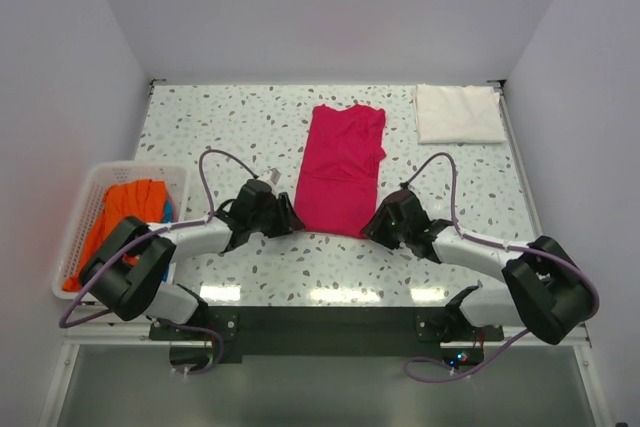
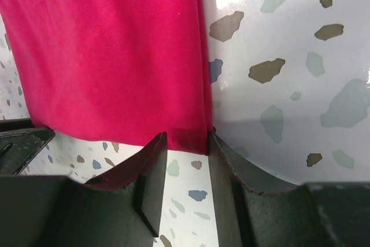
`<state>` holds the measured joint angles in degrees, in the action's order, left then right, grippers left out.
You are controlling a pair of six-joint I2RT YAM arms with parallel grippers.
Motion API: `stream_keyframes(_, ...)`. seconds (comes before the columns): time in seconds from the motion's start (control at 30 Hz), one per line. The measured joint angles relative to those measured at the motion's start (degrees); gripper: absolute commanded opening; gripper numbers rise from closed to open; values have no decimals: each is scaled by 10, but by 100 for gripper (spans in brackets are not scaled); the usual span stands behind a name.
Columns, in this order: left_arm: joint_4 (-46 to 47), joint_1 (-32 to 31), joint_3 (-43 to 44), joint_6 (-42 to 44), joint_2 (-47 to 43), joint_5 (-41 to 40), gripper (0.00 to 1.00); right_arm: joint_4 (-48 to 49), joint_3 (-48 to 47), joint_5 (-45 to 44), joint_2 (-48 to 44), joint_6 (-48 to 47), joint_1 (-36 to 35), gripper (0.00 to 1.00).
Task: Fold and stack the t-shirts
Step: Fold the tshirt
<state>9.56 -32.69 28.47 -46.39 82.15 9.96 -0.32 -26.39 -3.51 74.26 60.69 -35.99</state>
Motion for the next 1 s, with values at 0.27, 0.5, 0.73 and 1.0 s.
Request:
stream_keyframes(0.27, 21, 0, 2, -12, 16, -4, 28, 9, 0, -3, 13, -2, 0, 12)
stream_keyframes(0.5, 14, 0, 3, -10, 25, -9, 0, 5, 1, 2, 13, -23, 0, 0)
stream_keyframes(0.73, -56, -42, -20, -10, -50, -32, 0, -66, 44, 16, -104, -47, -35, 0)
stream_keyframes(1.0, -181, -99, -78, -26, -204, -53, 0, -164, 75, 0, -220, -7, -203, 0)
